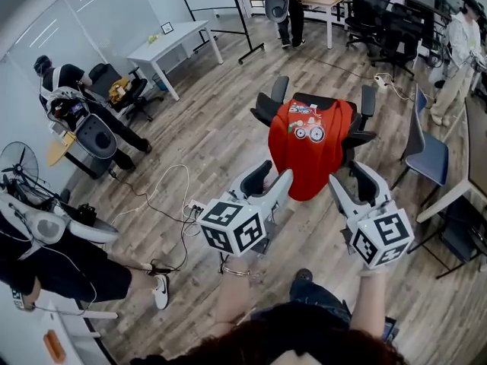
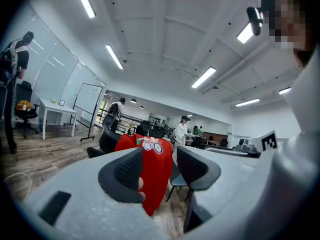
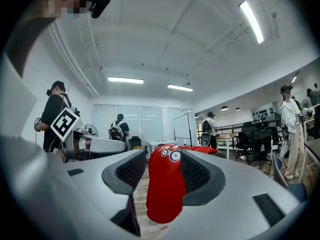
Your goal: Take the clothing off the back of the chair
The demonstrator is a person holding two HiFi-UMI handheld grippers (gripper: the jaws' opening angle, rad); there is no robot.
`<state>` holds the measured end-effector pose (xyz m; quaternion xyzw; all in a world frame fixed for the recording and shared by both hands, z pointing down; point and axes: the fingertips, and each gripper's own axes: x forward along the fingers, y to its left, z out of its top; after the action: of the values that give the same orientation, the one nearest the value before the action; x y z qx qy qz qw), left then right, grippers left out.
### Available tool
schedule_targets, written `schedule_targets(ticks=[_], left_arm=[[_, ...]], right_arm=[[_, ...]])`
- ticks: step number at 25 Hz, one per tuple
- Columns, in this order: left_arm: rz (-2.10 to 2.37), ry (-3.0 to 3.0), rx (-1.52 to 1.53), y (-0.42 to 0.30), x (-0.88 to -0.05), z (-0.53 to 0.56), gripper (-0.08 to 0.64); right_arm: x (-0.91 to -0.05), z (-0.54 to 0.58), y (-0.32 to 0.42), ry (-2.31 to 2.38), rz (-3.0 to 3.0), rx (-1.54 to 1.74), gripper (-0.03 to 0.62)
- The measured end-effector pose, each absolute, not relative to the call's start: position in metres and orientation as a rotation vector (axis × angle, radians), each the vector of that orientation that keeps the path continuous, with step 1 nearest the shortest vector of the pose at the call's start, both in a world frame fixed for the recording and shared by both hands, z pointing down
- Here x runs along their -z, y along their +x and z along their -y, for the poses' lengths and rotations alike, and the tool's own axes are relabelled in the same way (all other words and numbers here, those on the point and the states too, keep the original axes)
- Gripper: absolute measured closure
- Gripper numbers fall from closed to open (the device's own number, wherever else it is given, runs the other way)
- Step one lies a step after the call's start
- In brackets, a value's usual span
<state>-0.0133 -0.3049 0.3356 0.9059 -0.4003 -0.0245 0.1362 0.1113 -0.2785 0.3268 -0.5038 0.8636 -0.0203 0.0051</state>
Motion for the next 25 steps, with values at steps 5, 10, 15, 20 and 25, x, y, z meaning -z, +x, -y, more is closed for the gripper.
schedule_targets(ticks=[5, 10, 15, 20, 25], left_arm=[[1.149, 2.614, 0.049, -0.009, -0.344, 0.331, 0.306], [1.119, 2.581, 0.043, -0.008, -0.36, 0.358, 0.277], [1.081, 2.547, 0.042, -0.005, -0.376, 0.383, 0.224], [1.063, 2.5, 0.045, -0.005, -0.387, 0.408, 0.186], [1.046, 2.463, 0.058, -0.004, -0.394, 0.427, 0.152]], right_arm=[[-0.34, 0.304, 0.118, -1.586, -2.73, 0.102, 0.368], [-0.363, 0.332, 0.123, -1.596, -2.756, 0.181, 0.328], [-0.386, 0.356, 0.128, -1.591, -2.768, 0.26, 0.308], [-0.4, 0.377, 0.13, -1.577, -2.774, 0.318, 0.296], [-0.409, 0.393, 0.126, -1.513, -2.784, 0.381, 0.284]])
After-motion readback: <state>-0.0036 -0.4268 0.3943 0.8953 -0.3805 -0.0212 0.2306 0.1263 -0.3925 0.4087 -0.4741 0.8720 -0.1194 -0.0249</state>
